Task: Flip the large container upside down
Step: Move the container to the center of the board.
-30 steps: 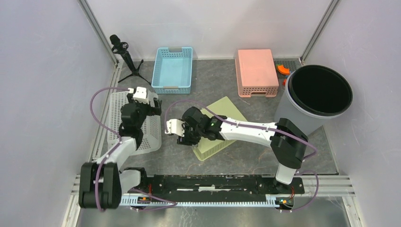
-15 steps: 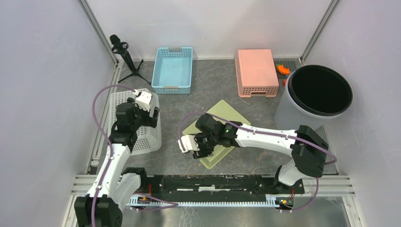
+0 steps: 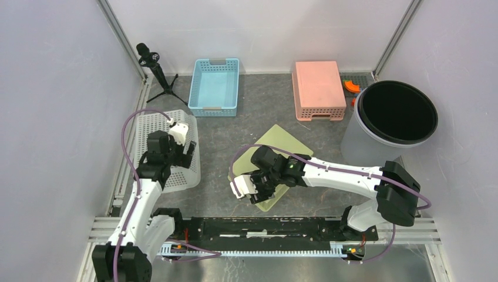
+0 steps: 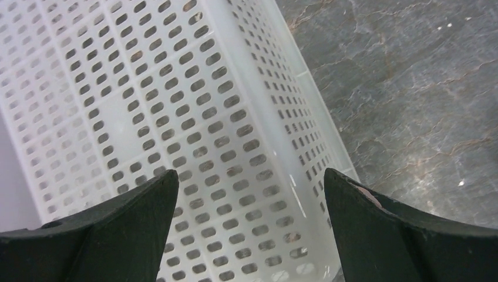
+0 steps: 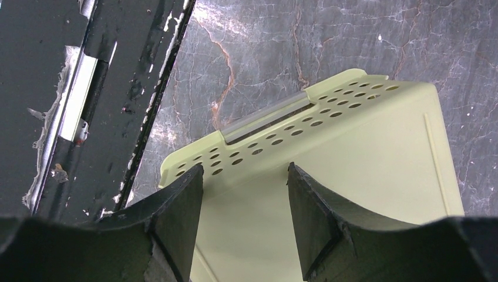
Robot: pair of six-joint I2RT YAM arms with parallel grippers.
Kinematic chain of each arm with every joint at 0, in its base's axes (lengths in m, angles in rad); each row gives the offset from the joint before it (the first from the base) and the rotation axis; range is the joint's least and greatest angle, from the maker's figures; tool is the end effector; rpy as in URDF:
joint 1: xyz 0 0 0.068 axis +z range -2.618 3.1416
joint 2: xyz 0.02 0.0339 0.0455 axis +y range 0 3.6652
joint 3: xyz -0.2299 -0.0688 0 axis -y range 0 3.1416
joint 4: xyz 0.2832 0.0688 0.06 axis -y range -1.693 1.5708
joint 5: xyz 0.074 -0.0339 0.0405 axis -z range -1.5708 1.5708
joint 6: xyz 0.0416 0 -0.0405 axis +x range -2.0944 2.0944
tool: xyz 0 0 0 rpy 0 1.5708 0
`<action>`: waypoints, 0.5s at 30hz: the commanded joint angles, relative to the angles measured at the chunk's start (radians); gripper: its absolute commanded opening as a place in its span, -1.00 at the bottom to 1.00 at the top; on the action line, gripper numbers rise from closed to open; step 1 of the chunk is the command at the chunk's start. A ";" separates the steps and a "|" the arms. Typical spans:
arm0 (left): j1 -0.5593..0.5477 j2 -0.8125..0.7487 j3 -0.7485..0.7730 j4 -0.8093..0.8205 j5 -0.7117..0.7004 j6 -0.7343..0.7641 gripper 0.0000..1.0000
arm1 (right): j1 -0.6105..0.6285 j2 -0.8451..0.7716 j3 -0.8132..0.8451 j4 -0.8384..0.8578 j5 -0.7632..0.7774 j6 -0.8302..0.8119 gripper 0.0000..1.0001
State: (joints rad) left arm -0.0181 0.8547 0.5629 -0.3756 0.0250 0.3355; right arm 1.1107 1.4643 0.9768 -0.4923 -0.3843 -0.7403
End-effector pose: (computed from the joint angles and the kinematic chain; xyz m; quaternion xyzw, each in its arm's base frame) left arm 0.2483 -0.0055 0.1914 0.1636 0.8847 0.0579 0.4328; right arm 0.1355 0.3085 0.1690 -0.7837 0.5203 0.2322 0.2473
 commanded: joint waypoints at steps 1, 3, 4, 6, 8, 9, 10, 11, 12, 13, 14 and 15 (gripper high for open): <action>-0.003 -0.079 -0.017 -0.091 -0.059 0.106 0.99 | 0.004 0.002 -0.014 -0.112 -0.013 -0.002 0.20; -0.003 -0.111 -0.020 -0.127 -0.054 0.134 0.99 | 0.004 0.004 -0.010 -0.111 -0.018 -0.004 0.20; -0.003 -0.125 -0.022 -0.143 -0.049 0.151 0.99 | 0.005 0.005 -0.008 -0.111 -0.019 -0.004 0.20; -0.003 -0.146 -0.026 -0.176 -0.042 0.175 0.97 | 0.005 0.010 -0.003 -0.111 -0.021 -0.005 0.20; -0.003 -0.157 -0.033 -0.204 -0.039 0.193 0.93 | 0.004 0.014 0.003 -0.115 -0.023 -0.006 0.20; -0.003 -0.161 -0.037 -0.216 -0.039 0.204 0.93 | 0.004 0.013 0.005 -0.117 -0.023 -0.007 0.20; -0.003 -0.165 -0.041 -0.224 -0.041 0.211 0.92 | 0.004 0.012 0.007 -0.119 -0.022 -0.008 0.20; -0.003 -0.170 -0.042 -0.237 -0.040 0.219 0.89 | 0.005 0.012 0.009 -0.121 -0.024 -0.010 0.20; -0.003 -0.175 -0.043 -0.248 -0.040 0.224 0.88 | 0.004 0.010 0.010 -0.125 -0.025 -0.013 0.20; -0.003 -0.182 -0.041 -0.259 -0.043 0.227 0.88 | 0.004 0.008 0.012 -0.129 -0.024 -0.014 0.20; -0.003 -0.191 -0.040 -0.270 -0.046 0.231 0.88 | 0.004 0.006 0.012 -0.131 -0.024 -0.016 0.20; -0.003 -0.203 -0.040 -0.275 -0.051 0.233 0.89 | 0.004 0.004 0.011 -0.132 -0.025 -0.019 0.20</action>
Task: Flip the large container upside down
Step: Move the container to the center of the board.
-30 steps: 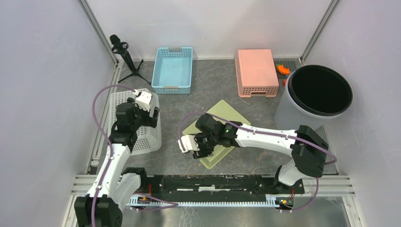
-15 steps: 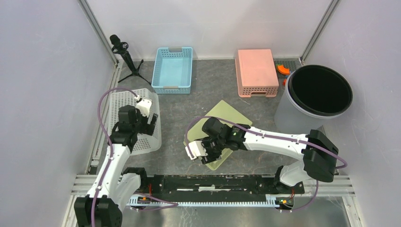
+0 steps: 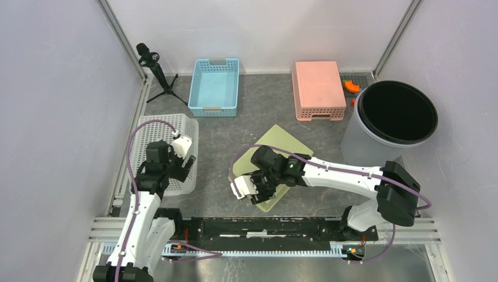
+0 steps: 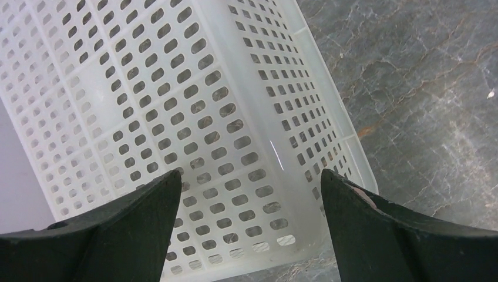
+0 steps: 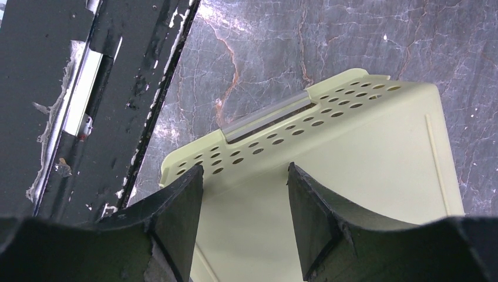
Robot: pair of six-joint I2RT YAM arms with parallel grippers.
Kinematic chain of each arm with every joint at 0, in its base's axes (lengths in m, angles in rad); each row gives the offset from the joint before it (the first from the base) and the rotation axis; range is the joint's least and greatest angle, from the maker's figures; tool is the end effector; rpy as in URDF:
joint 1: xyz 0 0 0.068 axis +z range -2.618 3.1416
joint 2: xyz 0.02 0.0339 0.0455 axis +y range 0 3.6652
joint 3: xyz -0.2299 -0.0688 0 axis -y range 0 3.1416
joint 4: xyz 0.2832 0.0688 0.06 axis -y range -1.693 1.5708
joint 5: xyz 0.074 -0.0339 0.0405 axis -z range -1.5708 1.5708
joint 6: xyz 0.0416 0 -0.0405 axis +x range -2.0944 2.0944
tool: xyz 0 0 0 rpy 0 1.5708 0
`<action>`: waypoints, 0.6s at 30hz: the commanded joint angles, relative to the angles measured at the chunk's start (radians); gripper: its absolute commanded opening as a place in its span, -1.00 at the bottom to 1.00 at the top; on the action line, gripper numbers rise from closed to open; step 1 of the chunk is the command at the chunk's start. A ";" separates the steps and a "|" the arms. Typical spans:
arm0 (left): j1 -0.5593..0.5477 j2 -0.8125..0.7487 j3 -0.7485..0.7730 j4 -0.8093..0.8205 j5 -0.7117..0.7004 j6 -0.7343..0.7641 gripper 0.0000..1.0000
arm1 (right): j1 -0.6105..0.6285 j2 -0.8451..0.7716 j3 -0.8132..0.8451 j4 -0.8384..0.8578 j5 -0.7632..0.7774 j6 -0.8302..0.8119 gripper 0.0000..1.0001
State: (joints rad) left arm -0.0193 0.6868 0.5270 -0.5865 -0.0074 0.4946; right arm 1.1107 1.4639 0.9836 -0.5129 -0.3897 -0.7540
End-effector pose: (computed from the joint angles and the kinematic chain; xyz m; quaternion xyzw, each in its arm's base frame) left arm 0.2162 -0.0039 0.1950 0.2314 0.8865 0.0976 0.3886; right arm 0.1349 0.3079 0.1702 -0.7881 0.5162 0.2322 0.2421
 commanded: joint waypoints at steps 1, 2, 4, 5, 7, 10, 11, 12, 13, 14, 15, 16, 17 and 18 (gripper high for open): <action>-0.002 -0.047 -0.006 -0.070 -0.023 0.080 0.89 | 0.004 0.001 0.003 -0.114 -0.019 -0.008 0.20; -0.002 -0.057 -0.005 -0.072 -0.027 0.083 0.89 | 0.004 -0.001 0.003 -0.116 -0.020 -0.011 0.20; -0.002 -0.076 -0.007 -0.075 -0.038 0.095 0.89 | 0.004 -0.005 0.000 -0.120 -0.020 -0.016 0.20; -0.002 -0.079 -0.007 -0.075 -0.045 0.100 0.89 | 0.004 -0.007 -0.001 -0.122 -0.019 -0.018 0.20; -0.002 -0.083 -0.007 -0.077 -0.053 0.107 0.89 | 0.005 -0.010 -0.002 -0.125 -0.017 -0.021 0.20; -0.002 -0.080 -0.002 -0.077 -0.071 0.111 0.92 | 0.005 -0.019 -0.005 -0.128 -0.006 -0.026 0.21; -0.002 -0.079 0.004 -0.077 -0.070 0.106 0.94 | 0.005 -0.022 -0.006 -0.128 0.001 -0.028 0.21; -0.002 -0.081 0.012 -0.078 -0.065 0.100 0.98 | 0.004 -0.025 -0.005 -0.127 0.005 -0.029 0.21; -0.002 -0.084 0.026 -0.077 -0.053 0.092 0.99 | 0.004 -0.030 -0.005 -0.129 0.011 -0.031 0.21; -0.002 -0.087 0.040 -0.079 -0.041 0.085 0.99 | 0.004 -0.034 -0.003 -0.127 0.017 -0.032 0.21; -0.002 -0.092 0.056 -0.083 -0.024 0.076 0.99 | 0.004 -0.042 -0.005 -0.123 0.028 -0.033 0.21; -0.002 -0.098 0.075 -0.085 -0.007 0.062 0.99 | 0.004 -0.047 -0.008 -0.120 0.045 -0.033 0.21; -0.002 -0.101 0.098 -0.093 0.002 0.054 0.99 | 0.004 -0.053 -0.011 -0.121 0.059 -0.040 0.21; -0.002 -0.103 0.120 -0.101 0.033 0.041 0.99 | 0.005 -0.059 -0.020 -0.119 0.071 -0.048 0.21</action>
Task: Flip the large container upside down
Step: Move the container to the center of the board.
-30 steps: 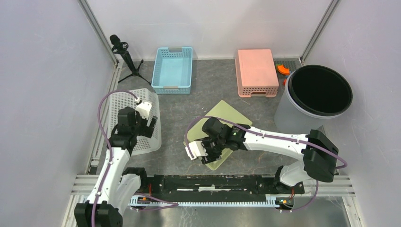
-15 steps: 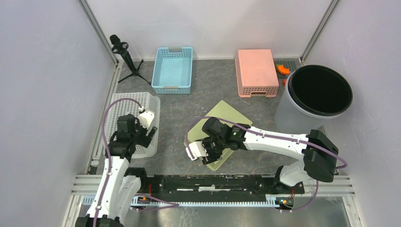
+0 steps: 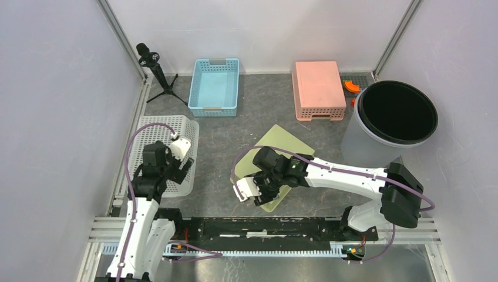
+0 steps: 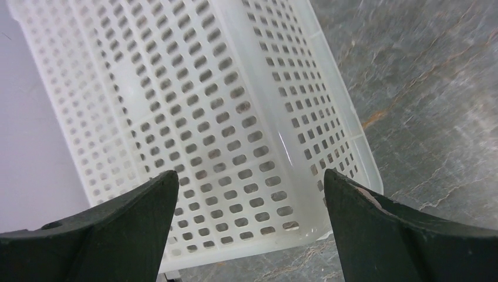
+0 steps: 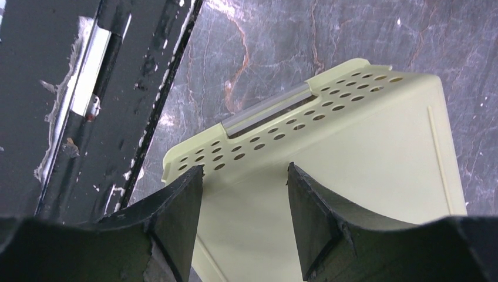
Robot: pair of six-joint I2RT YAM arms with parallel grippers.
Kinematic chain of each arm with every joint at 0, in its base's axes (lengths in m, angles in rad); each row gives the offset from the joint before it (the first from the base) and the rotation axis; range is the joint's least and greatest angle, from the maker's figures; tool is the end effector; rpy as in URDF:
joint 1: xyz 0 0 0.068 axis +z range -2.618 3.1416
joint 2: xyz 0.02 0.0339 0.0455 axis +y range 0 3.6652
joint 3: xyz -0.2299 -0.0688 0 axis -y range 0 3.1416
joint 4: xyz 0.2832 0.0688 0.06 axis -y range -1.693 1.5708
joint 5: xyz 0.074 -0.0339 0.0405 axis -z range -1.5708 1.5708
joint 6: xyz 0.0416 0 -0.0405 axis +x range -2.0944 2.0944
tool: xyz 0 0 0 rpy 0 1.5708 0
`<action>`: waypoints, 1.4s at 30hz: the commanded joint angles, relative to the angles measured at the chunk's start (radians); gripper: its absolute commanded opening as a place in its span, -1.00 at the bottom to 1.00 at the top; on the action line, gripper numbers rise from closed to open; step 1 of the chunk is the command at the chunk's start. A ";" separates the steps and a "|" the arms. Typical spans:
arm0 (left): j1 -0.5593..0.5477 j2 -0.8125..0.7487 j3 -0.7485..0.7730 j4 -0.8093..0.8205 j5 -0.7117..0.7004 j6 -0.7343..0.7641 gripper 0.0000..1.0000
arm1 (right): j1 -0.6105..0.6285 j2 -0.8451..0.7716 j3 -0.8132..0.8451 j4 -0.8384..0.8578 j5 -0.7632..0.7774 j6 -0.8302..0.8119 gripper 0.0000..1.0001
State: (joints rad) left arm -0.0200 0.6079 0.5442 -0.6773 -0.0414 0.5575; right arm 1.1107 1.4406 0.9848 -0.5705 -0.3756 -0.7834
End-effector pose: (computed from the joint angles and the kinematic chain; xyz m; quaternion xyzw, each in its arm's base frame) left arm 0.2030 -0.0023 0.2086 0.2525 0.8795 0.1253 0.3835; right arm 0.1325 0.3018 0.1743 -0.7974 0.5119 0.2205 0.2313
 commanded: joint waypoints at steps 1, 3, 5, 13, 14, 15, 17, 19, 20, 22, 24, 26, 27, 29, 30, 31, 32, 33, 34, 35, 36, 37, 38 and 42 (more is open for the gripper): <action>-0.001 -0.028 0.128 -0.020 0.083 -0.034 0.99 | 0.004 -0.045 -0.032 -0.059 0.068 -0.028 0.22; -0.001 -0.040 0.172 -0.039 0.121 -0.061 0.99 | 0.005 -0.063 -0.059 -0.061 0.080 -0.046 0.21; -0.001 -0.061 0.207 -0.056 0.162 -0.095 0.99 | 0.005 -0.078 -0.081 -0.072 0.076 -0.064 0.22; -0.001 -0.172 0.230 -0.083 0.244 -0.194 0.99 | 0.000 -0.217 -0.066 -0.116 0.081 -0.077 0.27; -0.001 -0.179 0.226 -0.084 0.246 -0.197 0.99 | -0.004 -0.240 -0.061 -0.126 0.103 -0.086 0.29; -0.001 -0.186 0.220 -0.085 0.244 -0.205 0.99 | -0.010 -0.259 -0.055 -0.141 0.120 -0.105 0.31; -0.001 -0.203 0.210 -0.081 0.227 -0.232 0.99 | -0.025 -0.294 -0.043 -0.193 0.161 -0.141 0.33; -0.001 -0.228 0.196 -0.072 0.217 -0.246 0.99 | -0.046 -0.320 -0.035 -0.249 0.215 -0.177 0.35; -0.001 -0.236 0.194 -0.071 0.208 -0.248 0.99 | -0.056 -0.329 -0.035 -0.274 0.245 -0.194 0.36; -0.001 -0.260 0.185 -0.064 0.210 -0.240 0.99 | -0.084 -0.350 -0.043 -0.332 0.295 -0.225 0.38; -0.001 -0.284 0.174 -0.049 0.217 -0.229 0.99 | -0.135 -0.367 -0.060 -0.365 0.320 -0.259 0.39; -0.001 -0.303 0.165 -0.036 0.232 -0.217 0.99 | -0.199 -0.380 -0.085 -0.375 0.334 -0.295 0.40; -0.001 -0.309 0.161 -0.030 0.242 -0.217 0.99 | -0.230 -0.383 -0.096 -0.377 0.334 -0.312 0.40; -0.001 -0.310 0.163 -0.015 0.222 -0.252 0.99 | -0.293 -0.384 -0.123 -0.371 0.337 -0.347 0.40; -0.001 -0.302 0.170 -0.012 0.206 -0.273 0.99 | -0.321 -0.387 -0.143 -0.361 0.342 -0.363 0.40; -0.001 -0.293 0.176 -0.010 0.190 -0.292 0.99 | -0.346 -0.387 -0.163 -0.338 0.350 -0.374 0.40; -0.001 -0.283 0.182 -0.006 0.166 -0.306 0.99 | -0.363 -0.387 -0.180 -0.315 0.355 -0.384 0.40; -0.001 -0.271 0.190 -0.005 0.150 -0.315 0.99 | -0.378 -0.384 -0.198 -0.293 0.360 -0.389 0.41; -0.001 -0.261 0.192 -0.005 0.135 -0.316 0.99 | -0.391 -0.379 -0.211 -0.268 0.365 -0.394 0.41; -0.001 -0.256 0.195 -0.006 0.123 -0.320 0.99 | -0.399 -0.373 -0.220 -0.248 0.369 -0.392 0.41; -0.001 -0.250 0.197 -0.007 0.114 -0.326 0.99 | -0.409 -0.365 -0.226 -0.222 0.369 -0.387 0.41; -0.001 -0.249 0.195 -0.007 0.105 -0.327 0.99 | -0.416 -0.358 -0.228 -0.193 0.369 -0.379 0.41; -0.001 -0.249 0.192 -0.003 0.099 -0.331 0.99 | -0.424 -0.353 -0.233 -0.167 0.369 -0.374 0.41; -0.001 -0.259 0.170 0.010 0.078 -0.332 0.99 | -0.441 -0.335 -0.253 -0.036 0.412 -0.344 0.41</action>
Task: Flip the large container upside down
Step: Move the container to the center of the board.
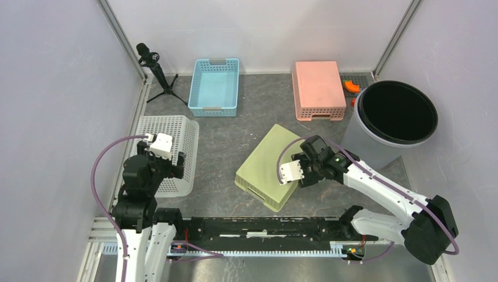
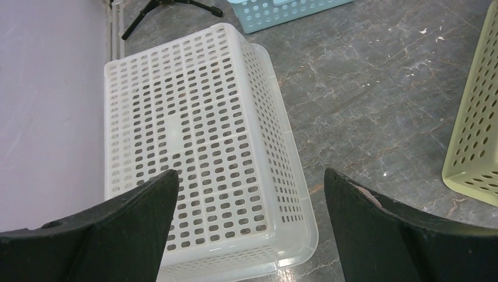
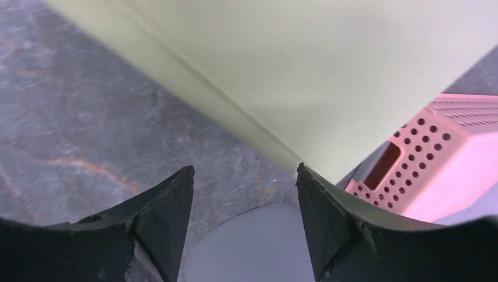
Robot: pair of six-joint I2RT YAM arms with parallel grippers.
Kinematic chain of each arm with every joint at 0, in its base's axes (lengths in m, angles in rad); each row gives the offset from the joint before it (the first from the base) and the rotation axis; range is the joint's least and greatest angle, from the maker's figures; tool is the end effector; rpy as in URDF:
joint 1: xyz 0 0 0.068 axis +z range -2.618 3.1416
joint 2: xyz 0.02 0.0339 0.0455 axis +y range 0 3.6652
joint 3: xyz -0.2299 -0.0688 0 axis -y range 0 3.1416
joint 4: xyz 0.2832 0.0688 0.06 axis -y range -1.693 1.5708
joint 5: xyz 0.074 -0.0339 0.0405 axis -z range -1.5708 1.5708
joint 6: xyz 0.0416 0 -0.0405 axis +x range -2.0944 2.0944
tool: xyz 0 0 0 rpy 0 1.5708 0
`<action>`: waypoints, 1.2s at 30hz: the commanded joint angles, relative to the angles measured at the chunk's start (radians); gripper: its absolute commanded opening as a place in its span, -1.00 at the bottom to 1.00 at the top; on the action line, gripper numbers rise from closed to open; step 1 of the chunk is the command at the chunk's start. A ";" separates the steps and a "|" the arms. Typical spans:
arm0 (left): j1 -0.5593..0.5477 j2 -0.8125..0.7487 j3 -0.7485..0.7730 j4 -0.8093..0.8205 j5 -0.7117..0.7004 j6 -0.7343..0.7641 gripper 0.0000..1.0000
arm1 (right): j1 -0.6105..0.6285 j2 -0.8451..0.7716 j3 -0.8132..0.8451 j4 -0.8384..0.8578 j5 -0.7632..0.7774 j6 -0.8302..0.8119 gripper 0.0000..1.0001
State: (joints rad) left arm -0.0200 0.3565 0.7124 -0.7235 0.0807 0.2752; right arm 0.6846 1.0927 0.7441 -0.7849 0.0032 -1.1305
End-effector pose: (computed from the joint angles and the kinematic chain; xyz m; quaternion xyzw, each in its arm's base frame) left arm 0.1568 -0.0065 0.3072 0.1437 0.8114 0.0390 0.5651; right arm 0.1936 0.1579 0.1726 -0.7690 0.6013 -0.0495 0.2112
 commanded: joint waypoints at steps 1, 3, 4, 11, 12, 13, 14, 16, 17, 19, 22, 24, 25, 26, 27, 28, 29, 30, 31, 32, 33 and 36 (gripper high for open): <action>-0.001 -0.010 -0.004 0.060 -0.048 -0.049 0.99 | -0.018 0.022 -0.015 0.207 0.036 0.012 0.41; -0.001 -0.017 -0.018 0.073 -0.056 -0.049 0.99 | -0.019 0.049 -0.017 0.258 0.048 0.031 0.41; -0.001 -0.023 -0.023 0.082 -0.059 -0.050 0.99 | -0.019 0.066 -0.018 0.285 0.054 0.040 0.41; -0.001 -0.027 -0.044 0.113 -0.090 -0.065 0.99 | -0.021 0.174 -0.002 0.462 0.102 0.076 0.41; -0.001 -0.025 -0.047 0.117 -0.107 -0.064 0.99 | -0.021 0.189 0.009 0.480 0.103 0.079 0.41; -0.001 -0.025 -0.052 0.118 -0.111 -0.062 0.99 | -0.020 0.204 0.022 0.496 0.109 0.083 0.41; -0.001 -0.025 -0.054 0.121 -0.115 -0.061 0.99 | -0.020 0.220 0.033 0.516 0.115 0.089 0.41; -0.001 -0.028 -0.060 0.128 -0.124 -0.058 0.99 | -0.021 0.252 0.063 0.550 0.135 0.101 0.41; -0.001 -0.027 -0.064 0.132 -0.130 -0.056 0.99 | -0.022 0.271 0.079 0.566 0.151 0.110 0.42; -0.001 -0.027 -0.075 0.147 -0.144 -0.048 0.99 | -0.022 0.311 0.114 0.603 0.191 0.132 0.42; -0.001 -0.018 -0.086 0.167 -0.175 -0.045 0.99 | -0.025 0.355 0.173 0.623 0.249 0.163 0.42; -0.001 -0.012 -0.089 0.172 -0.191 -0.040 0.99 | -0.027 0.346 0.214 0.577 0.241 0.177 0.42; -0.001 -0.010 -0.087 0.169 -0.193 -0.029 0.99 | -0.028 0.334 0.244 0.537 0.222 0.186 0.41; -0.001 -0.013 -0.089 0.167 -0.190 -0.019 0.99 | -0.027 0.319 0.277 0.475 0.193 0.200 0.41; -0.001 -0.017 -0.094 0.165 -0.181 -0.010 0.99 | -0.025 0.296 0.305 0.412 0.158 0.215 0.41; -0.001 -0.023 -0.098 0.166 -0.173 0.002 0.99 | -0.020 0.276 0.337 0.357 0.114 0.228 0.40; -0.001 -0.030 -0.102 0.169 -0.166 0.010 0.99 | -0.012 0.249 0.360 0.300 0.082 0.242 0.39; -0.001 -0.032 -0.103 0.171 -0.159 0.016 0.99 | 0.006 0.224 0.375 0.258 0.046 0.250 0.39; -0.001 -0.034 -0.104 0.172 -0.152 0.018 0.99 | 0.028 0.191 0.377 0.211 0.008 0.253 0.38; -0.001 -0.036 -0.101 0.170 -0.142 0.018 0.99 | 0.064 0.151 0.368 0.182 -0.032 0.251 0.38; -0.001 -0.039 -0.098 0.164 -0.126 0.021 0.99 | 0.106 0.117 0.350 0.159 -0.072 0.249 0.38; 0.000 -0.070 -0.097 0.142 -0.048 0.023 0.99 | 0.258 0.026 0.259 0.162 -0.158 0.276 0.39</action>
State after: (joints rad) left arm -0.0200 0.3244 0.6117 -0.6029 -0.0574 0.2581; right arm 0.7853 1.2285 1.0695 -0.5144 0.0330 -0.9054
